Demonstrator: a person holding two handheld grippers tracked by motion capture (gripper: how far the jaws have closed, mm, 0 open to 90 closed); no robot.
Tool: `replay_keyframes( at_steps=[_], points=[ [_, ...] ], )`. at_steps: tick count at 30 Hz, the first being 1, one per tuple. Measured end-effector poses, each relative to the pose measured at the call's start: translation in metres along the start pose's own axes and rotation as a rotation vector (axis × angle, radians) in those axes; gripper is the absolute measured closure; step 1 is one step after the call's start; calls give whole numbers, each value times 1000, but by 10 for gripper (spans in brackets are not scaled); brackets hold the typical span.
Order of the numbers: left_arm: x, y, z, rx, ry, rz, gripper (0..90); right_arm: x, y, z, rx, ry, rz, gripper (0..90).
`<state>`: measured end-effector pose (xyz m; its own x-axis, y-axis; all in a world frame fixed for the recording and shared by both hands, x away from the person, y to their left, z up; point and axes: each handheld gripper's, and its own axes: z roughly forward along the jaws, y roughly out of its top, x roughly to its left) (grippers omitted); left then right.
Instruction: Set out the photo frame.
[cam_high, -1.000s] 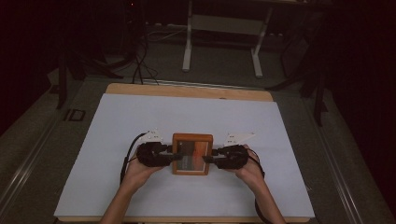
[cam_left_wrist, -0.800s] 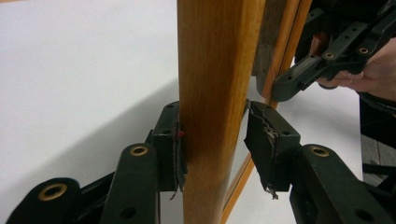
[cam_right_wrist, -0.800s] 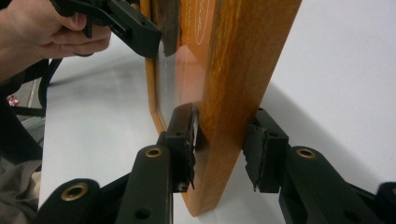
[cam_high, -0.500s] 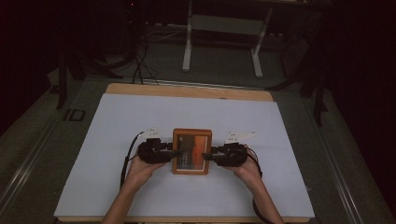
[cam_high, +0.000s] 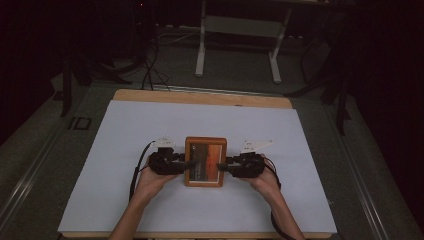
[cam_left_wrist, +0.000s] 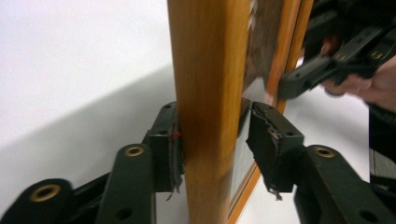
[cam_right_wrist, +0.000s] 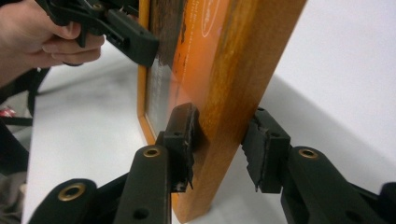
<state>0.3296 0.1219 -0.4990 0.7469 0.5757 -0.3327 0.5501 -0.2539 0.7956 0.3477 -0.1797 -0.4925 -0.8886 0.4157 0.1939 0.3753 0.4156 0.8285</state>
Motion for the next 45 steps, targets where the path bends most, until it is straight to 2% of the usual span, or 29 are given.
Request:
replay_keyframes(
  at_steps=[3,8,11,12,14,18,20,22,25,28,30,35,39,43,45],
  points=[
    [1,-1,0,-2,-5,-4,493,1,1,-1,-13,-22,-2,607],
    [0,-1,-5,-14,-3,-2,497,0,2,-4,-23,-26,1,624],
    [-2,-2,-6,-9,-11,7,523,0,2,-4,-23,-25,6,630],
    [-3,-2,-6,1,2,16,567,0,2,-4,-24,-21,6,635],
    [-5,-2,-5,13,20,25,588,0,3,-4,-22,-21,4,637],
    [-3,-3,-6,13,15,21,611,1,3,-4,-21,-24,1,637],
    [-3,-3,-5,17,25,16,583,0,3,-4,-18,-22,3,630],
    [-3,-4,-5,18,31,11,519,0,3,-5,-23,-21,2,578],
    [-2,-3,-9,6,35,13,481,-1,4,-11,-35,-28,5,519],
    [-3,-2,-14,4,65,27,465,-1,6,-18,-47,-32,5,501],
    [-3,-1,-18,0,70,28,456,-1,7,-23,-55,-43,6,488],
    [-4,2,-31,-27,107,32,458,-1,9,-34,-74,-68,9,487],
    [-8,6,-45,-70,152,45,457,-3,9,-43,-90,-89,18,497],
    [-9,9,-60,-128,223,39,447,-5,8,-52,-98,-104,24,499],
    [-8,9,-66,-154,239,32,447,-6,7,-55,-96,-111,30,499]
  ],
)
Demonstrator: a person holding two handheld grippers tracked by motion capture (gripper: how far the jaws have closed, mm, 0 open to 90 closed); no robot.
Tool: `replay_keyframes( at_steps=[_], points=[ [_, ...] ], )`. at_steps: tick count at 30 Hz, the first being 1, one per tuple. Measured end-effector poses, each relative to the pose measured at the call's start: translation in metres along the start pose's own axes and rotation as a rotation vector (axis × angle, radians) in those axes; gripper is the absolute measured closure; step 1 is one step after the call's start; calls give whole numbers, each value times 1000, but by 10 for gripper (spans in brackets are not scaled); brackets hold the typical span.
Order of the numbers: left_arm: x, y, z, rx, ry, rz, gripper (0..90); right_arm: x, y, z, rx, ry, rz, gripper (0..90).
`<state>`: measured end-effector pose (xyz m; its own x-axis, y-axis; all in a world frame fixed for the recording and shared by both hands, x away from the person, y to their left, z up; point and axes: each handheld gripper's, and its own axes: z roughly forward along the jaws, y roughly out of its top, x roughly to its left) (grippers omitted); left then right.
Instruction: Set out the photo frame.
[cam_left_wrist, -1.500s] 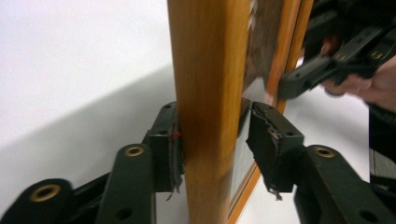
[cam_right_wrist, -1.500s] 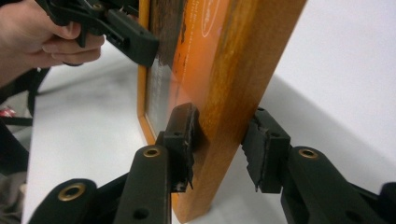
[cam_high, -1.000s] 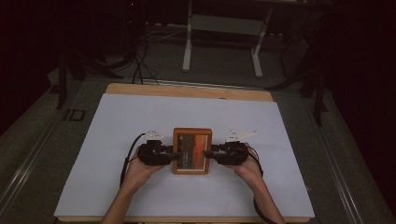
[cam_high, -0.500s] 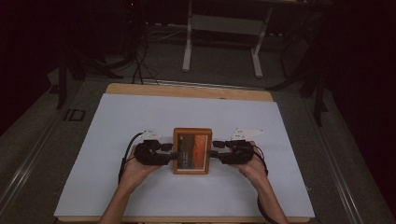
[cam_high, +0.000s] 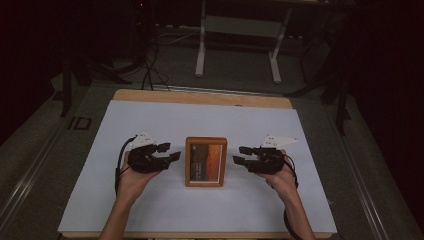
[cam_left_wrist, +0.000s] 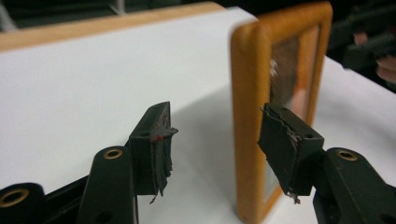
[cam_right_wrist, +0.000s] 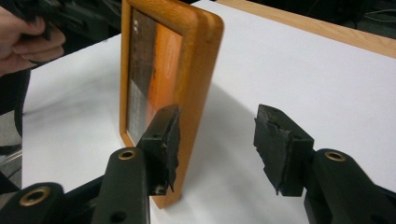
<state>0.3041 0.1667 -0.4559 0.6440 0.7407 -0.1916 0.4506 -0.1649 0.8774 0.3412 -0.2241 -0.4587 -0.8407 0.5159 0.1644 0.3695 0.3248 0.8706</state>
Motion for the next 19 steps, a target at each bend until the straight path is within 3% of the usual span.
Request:
replay_keyframes(
  at_steps=[9,12,19],
  points=[
    [12,-3,-11,-32,39,-42,446,-5,-7,-6,15,-31,23,500],
    [15,-6,-11,-18,88,-32,445,-8,-10,-9,30,-54,30,504],
    [29,-19,-9,67,228,-4,439,-23,-21,-20,50,-125,73,518]
  ],
)
